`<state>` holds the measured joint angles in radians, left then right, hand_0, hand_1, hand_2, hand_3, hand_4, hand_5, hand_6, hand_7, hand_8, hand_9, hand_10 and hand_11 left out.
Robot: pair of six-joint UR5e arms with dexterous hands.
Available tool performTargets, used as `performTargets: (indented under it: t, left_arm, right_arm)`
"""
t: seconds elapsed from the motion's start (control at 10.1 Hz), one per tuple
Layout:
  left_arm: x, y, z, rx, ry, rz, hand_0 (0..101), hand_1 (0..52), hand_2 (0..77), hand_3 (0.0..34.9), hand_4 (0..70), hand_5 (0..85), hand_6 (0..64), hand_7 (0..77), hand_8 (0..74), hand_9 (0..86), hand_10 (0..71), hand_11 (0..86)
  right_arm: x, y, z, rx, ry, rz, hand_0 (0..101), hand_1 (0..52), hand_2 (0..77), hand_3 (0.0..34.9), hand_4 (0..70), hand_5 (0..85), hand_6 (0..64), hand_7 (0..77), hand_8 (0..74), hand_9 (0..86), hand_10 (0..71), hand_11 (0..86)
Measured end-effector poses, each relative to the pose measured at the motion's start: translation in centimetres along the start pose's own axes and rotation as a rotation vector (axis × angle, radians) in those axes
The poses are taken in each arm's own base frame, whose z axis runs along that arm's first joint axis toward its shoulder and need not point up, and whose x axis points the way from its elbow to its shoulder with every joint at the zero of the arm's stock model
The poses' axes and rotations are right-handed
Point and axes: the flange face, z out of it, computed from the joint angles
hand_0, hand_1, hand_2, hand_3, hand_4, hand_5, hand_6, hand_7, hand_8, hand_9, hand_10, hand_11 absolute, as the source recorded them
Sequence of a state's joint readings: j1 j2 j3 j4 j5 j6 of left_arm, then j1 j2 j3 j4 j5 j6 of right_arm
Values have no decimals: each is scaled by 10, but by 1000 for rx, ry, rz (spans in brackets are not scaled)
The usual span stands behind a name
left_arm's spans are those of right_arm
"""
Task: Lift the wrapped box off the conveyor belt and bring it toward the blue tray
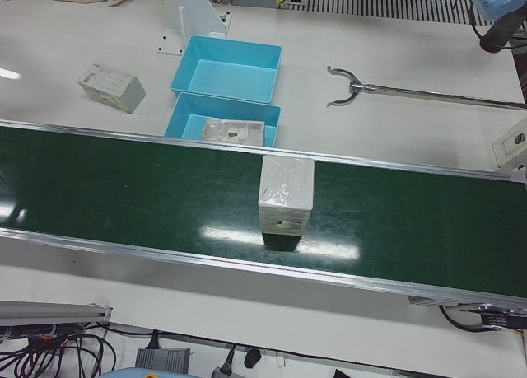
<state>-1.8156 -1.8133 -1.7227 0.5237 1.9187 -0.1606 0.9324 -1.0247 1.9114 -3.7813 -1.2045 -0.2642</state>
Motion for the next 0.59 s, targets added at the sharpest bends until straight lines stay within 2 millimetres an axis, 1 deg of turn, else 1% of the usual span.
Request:
performTargets:
  t: [0.59]
  left_arm:
    - [0,0,0,0,0,0,0,0,11,0,0,11,0,0,0,0,5,0]
  right_arm:
    - [2,0,0,1,3,0,439,115,125,156,0,87,0,5,5,16,0,5]
